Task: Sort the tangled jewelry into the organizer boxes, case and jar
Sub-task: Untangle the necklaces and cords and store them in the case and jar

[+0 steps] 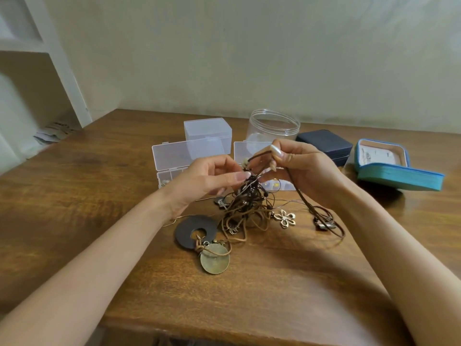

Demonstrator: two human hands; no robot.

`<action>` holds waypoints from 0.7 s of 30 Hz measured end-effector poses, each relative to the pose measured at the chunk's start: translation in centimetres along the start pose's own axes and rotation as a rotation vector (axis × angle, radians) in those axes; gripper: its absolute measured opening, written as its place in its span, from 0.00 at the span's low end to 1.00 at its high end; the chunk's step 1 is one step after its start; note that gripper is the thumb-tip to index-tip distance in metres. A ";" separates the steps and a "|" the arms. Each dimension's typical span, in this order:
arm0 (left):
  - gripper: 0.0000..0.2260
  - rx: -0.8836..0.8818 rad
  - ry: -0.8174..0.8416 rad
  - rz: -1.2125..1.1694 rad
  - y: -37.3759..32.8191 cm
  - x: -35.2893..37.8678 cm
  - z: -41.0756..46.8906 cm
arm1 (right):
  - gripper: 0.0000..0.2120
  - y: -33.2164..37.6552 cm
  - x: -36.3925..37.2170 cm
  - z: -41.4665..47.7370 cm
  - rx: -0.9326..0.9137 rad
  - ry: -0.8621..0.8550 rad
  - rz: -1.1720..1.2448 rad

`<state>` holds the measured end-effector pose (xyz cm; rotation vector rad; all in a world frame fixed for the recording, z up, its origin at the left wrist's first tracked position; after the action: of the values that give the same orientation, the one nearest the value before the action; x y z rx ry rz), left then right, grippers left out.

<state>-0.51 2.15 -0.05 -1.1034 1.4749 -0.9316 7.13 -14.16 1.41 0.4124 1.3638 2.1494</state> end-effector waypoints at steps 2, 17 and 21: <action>0.13 -0.022 0.007 0.073 -0.5 -0.1 0.2 | 0.10 0.0 -0.2 -0.1 -0.005 0.001 -0.020; 0.17 -0.015 0.015 0.130 -0.7 0.4 0.3 | 0.11 0.7 -0.3 -0.3 -0.114 -0.101 -0.149; 0.08 -0.009 0.150 0.218 -0.5 0.3 -0.1 | 0.10 0.4 0.1 -0.2 -0.126 -0.083 -0.082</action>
<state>-0.57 1.69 0.38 -0.8734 1.6859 -0.8683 6.78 -14.39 1.64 0.3844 1.1726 2.1134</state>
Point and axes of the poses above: each hand's wrist, its own z-axis towards the middle knuckle, its own x-axis out of the palm, y = z × x, the point moved 3 cm from there along z, towards the middle knuckle, and after that the axes turned 14 degrees about -x, right-handed, at the moved point
